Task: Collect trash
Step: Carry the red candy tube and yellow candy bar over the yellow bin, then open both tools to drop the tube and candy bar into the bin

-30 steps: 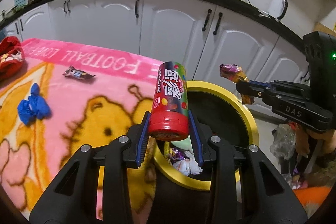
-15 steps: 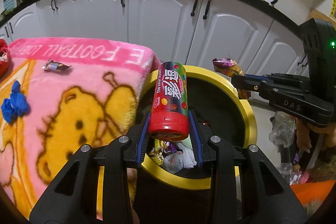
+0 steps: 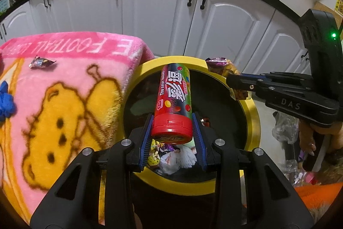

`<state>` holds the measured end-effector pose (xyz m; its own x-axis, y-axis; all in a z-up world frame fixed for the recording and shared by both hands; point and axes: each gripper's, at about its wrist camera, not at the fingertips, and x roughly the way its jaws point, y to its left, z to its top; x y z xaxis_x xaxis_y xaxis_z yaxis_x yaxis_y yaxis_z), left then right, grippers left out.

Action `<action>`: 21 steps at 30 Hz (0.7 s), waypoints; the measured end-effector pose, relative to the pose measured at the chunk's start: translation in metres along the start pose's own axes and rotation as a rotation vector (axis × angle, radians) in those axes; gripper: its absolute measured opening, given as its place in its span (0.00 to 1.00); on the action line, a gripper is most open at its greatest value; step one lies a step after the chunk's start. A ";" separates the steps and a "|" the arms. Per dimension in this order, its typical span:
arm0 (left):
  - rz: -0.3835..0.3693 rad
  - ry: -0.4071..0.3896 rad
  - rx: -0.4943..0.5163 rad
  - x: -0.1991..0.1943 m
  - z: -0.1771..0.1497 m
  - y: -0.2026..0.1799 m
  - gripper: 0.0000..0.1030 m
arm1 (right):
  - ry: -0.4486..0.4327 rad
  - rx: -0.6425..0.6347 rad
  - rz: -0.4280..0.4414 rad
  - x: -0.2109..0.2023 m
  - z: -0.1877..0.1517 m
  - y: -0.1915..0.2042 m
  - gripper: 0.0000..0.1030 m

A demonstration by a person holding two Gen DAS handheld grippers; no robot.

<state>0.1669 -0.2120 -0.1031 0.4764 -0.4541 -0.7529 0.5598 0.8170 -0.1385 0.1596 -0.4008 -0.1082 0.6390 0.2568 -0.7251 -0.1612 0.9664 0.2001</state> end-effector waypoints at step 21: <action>0.060 -0.064 -0.108 -0.024 0.000 0.031 0.81 | -0.034 0.047 -0.003 -0.009 0.010 -0.001 0.47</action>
<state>0.1731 -0.1755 -0.0888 0.5511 -0.4224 -0.7196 0.4545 0.8752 -0.1657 0.1612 -0.4041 -0.0951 0.6645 0.2530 -0.7031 -0.1242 0.9652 0.2300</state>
